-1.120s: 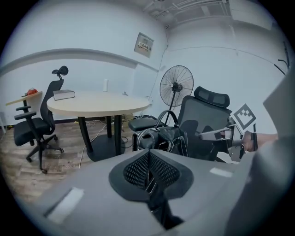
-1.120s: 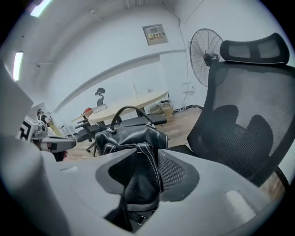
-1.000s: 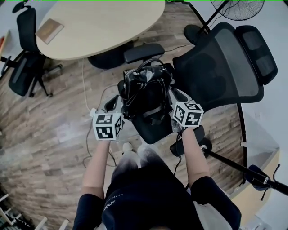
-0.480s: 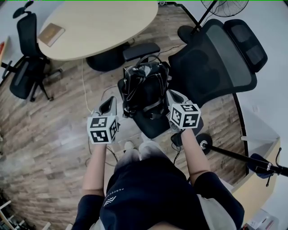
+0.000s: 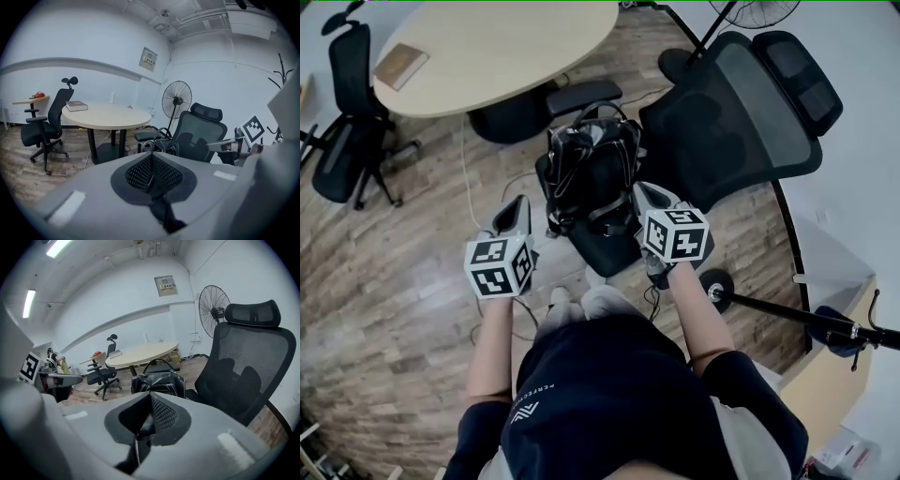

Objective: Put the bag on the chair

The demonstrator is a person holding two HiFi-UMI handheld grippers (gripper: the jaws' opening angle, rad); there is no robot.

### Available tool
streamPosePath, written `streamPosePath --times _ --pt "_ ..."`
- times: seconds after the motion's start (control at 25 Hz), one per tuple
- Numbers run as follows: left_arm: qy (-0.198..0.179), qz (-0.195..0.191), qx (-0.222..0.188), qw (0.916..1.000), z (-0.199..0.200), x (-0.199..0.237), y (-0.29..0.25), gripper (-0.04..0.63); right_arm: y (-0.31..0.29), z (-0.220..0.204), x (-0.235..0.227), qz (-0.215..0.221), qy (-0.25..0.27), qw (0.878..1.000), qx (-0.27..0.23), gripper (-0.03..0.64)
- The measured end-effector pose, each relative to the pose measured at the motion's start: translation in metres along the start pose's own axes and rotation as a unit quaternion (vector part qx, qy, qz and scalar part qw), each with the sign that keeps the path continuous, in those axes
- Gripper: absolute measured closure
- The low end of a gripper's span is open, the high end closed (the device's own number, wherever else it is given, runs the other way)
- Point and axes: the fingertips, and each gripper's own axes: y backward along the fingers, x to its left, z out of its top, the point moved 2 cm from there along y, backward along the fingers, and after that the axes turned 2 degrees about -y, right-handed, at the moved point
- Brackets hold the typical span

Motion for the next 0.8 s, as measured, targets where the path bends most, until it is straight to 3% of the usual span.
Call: streamPosePath --times 0.8 --pt "0.016 0.016 -0.002 0.9997 0.000 0.001 0.006 0.580 0.010 0.009 0.011 0.027 -0.006 1.000 -0.007 0.615"
